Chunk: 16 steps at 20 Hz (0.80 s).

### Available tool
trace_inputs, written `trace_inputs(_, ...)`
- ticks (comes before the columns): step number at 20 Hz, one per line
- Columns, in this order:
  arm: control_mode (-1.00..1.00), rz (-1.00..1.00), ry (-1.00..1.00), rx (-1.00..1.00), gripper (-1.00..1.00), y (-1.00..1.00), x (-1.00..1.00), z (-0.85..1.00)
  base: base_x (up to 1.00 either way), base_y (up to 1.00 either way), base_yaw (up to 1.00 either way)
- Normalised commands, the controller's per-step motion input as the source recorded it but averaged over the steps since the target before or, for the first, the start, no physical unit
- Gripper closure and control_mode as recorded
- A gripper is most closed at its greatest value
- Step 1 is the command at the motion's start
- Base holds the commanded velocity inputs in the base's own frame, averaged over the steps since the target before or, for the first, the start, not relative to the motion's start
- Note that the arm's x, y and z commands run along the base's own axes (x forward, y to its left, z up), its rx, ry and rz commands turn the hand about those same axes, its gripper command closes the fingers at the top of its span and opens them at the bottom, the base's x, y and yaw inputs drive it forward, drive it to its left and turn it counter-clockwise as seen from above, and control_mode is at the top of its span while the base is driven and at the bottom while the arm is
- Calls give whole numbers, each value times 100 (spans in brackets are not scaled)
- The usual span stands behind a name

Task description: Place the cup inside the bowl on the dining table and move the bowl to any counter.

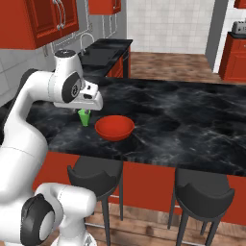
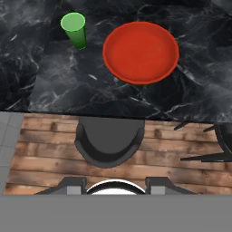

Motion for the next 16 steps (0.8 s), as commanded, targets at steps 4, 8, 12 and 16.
trace_inputs(4, -100, 0, 2, 0, -100, 0, 0, 0, 0, 0, 0)
trace_inputs(8, -100, 0, 0, 0, -100, 0, 0, 0, 0, 0, 0)
trace_inputs(12, -100, 0, 0, 0, -100, 12, 0, 0, 0, 0, 0)
trace_inputs(16, -100, 0, 0, 0, -100, 28, 0, 0, 0, 0, 0)
